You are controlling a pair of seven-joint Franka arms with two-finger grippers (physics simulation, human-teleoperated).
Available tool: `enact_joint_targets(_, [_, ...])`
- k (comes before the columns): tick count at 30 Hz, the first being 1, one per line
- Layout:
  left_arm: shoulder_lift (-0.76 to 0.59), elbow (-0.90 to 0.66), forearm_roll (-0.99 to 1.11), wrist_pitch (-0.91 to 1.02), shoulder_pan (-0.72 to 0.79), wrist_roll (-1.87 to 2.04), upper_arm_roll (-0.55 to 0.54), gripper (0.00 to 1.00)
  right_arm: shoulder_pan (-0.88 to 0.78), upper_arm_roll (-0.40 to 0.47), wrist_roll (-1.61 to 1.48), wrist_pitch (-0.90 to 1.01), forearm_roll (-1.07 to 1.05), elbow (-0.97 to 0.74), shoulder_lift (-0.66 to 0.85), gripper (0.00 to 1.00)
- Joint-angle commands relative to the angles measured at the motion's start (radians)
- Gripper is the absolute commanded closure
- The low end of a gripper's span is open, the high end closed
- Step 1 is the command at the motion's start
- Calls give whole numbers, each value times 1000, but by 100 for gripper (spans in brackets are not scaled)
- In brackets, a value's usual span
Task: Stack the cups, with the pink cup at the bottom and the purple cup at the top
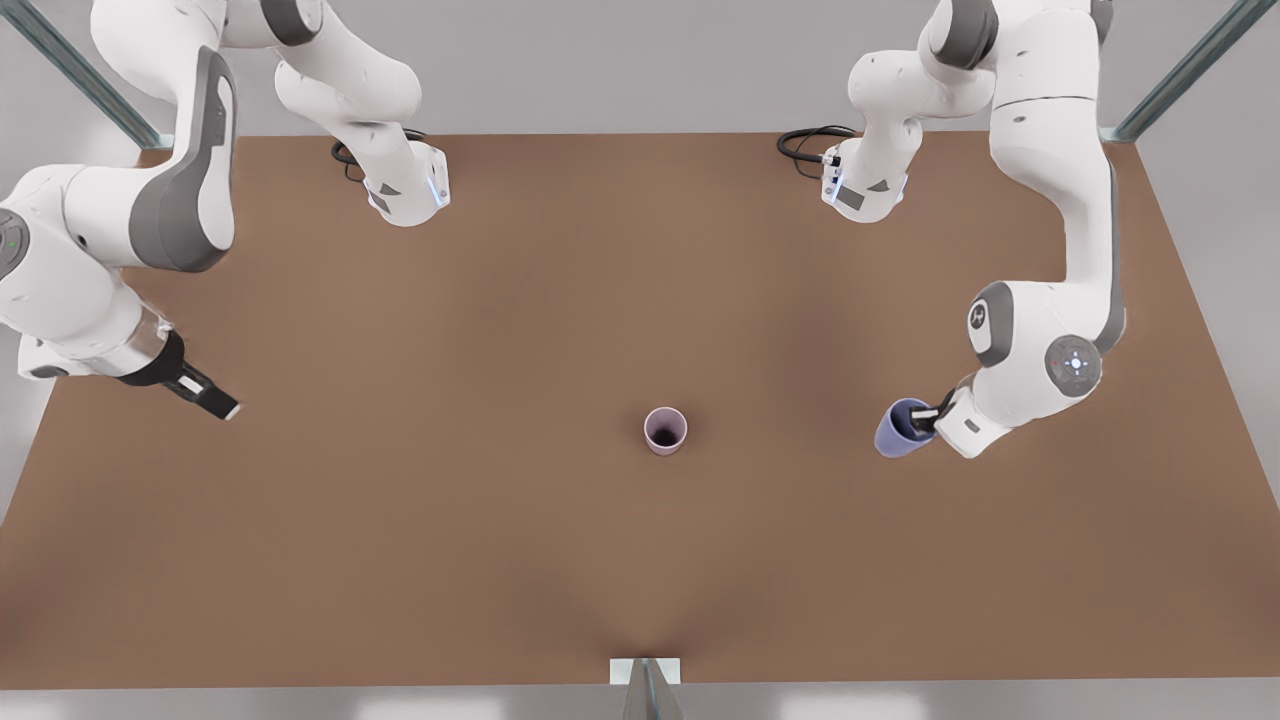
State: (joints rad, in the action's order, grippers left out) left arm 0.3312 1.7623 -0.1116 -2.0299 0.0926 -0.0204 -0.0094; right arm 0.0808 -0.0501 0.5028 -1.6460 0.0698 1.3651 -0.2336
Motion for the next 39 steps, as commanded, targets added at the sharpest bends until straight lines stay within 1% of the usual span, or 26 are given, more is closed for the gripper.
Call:
enact_joint_targets(1, [-1,-23,-7,102,4,416,-69,78,5,1,-573,40,2,-27,-15,0])
enact_joint_targets(3, [0,-38,-5,100,12,556,-153,78,4,1,-573,40,2,-29,-15,0])
enact_joint_targets(4, [2,-44,-5,97,50,622,-158,78,8,1,-573,40,4,-31,-15,0])
enact_joint_targets(6, [31,-93,-5,89,125,744,-158,78,11,1,-573,40,2,-32,-15,0])
enact_joint_targets(12, [106,-187,-7,51,226,935,-158,78,13,-1,-573,20,4,-32,-16,0])
enact_joint_targets(21, [209,-320,-2,50,294,1088,-158,78,16,3,-573,15,5,-34,-15,0])
enact_joint_targets(26, [298,-445,1,27,328,1169,-158,78,16,3,-573,17,4,-34,-15,0])
enact_joint_targets(33, [298,-434,-5,22,358,1200,-159,79,14,3,-573,18,2,-32,-15,0])
enact_joint_targets(39, [309,-429,-7,69,372,1209,-159,79,14,3,-572,17,4,-34,-15,0])
